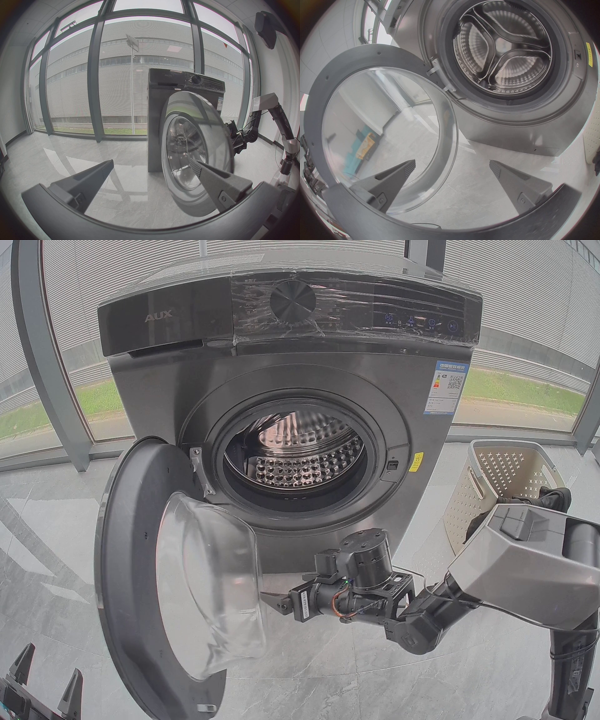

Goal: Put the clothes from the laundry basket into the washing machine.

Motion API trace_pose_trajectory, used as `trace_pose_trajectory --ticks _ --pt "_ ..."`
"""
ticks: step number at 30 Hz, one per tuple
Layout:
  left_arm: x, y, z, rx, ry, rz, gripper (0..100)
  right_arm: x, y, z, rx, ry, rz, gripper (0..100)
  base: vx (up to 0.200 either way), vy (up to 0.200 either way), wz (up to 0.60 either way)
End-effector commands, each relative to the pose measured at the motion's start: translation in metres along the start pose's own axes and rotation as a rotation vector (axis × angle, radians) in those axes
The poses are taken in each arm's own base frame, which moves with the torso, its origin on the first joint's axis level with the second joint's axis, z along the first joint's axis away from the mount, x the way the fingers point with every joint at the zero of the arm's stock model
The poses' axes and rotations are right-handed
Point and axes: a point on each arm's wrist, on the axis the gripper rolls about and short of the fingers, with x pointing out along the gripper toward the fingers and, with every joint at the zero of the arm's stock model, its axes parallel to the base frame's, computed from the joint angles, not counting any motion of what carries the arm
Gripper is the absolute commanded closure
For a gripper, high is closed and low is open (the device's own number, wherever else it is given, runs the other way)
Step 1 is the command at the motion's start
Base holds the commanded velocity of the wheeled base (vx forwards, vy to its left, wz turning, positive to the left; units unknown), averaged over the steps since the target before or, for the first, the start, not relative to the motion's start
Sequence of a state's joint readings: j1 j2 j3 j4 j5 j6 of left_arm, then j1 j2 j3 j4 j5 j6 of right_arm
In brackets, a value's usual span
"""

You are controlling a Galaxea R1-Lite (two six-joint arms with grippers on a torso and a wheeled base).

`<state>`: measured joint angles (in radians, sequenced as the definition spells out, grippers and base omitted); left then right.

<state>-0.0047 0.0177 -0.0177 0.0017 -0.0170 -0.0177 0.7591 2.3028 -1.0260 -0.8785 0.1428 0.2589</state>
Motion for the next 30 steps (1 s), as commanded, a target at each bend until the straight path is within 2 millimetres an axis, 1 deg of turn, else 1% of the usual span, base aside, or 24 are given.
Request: trace_pose_trajectory --ticks 1,5,8,15,17,23,27,30 --pt "0.0 0.0 -0.005 -0.001 -0.002 0.0 0 0.013 0.016 -0.006 -0.012 -0.002 0.04 0 0.0 0.0 0.0" --pt "0.0 0.0 -0.005 -0.001 -0.002 0.0 0 0.021 0.024 -0.004 -0.02 -0.019 0.061 0 0.0 0.0 0.0" --pt "0.0 0.0 -0.005 -0.001 -0.002 0.0 0 0.025 0.027 -0.003 -0.023 -0.03 0.07 0 0.0 0.0 0.0" --pt "0.0 0.0 -0.005 -0.001 -0.002 0.0 0 0.028 0.027 -0.002 -0.018 -0.048 0.074 0 0.0 0.0 0.0" --pt "0.0 0.0 -0.005 0.001 -0.002 0.0 0 0.027 0.026 -0.001 -0.017 -0.051 0.07 0 0.0 0.0 0.0" --pt "0.0 0.0 -0.005 -0.001 -0.002 0.0 0 0.027 0.012 0.003 -0.006 -0.062 0.04 0 -0.2 0.0 0.0" --pt "0.0 0.0 -0.005 -0.001 -0.002 0.0 0 0.027 0.004 0.007 -0.001 -0.076 0.023 0 0.0 0.0 0.0" --pt "0.0 0.0 -0.005 -0.001 -0.002 0.0 0 0.031 0.001 0.009 0.001 -0.083 0.021 0 0.0 0.0 0.0"
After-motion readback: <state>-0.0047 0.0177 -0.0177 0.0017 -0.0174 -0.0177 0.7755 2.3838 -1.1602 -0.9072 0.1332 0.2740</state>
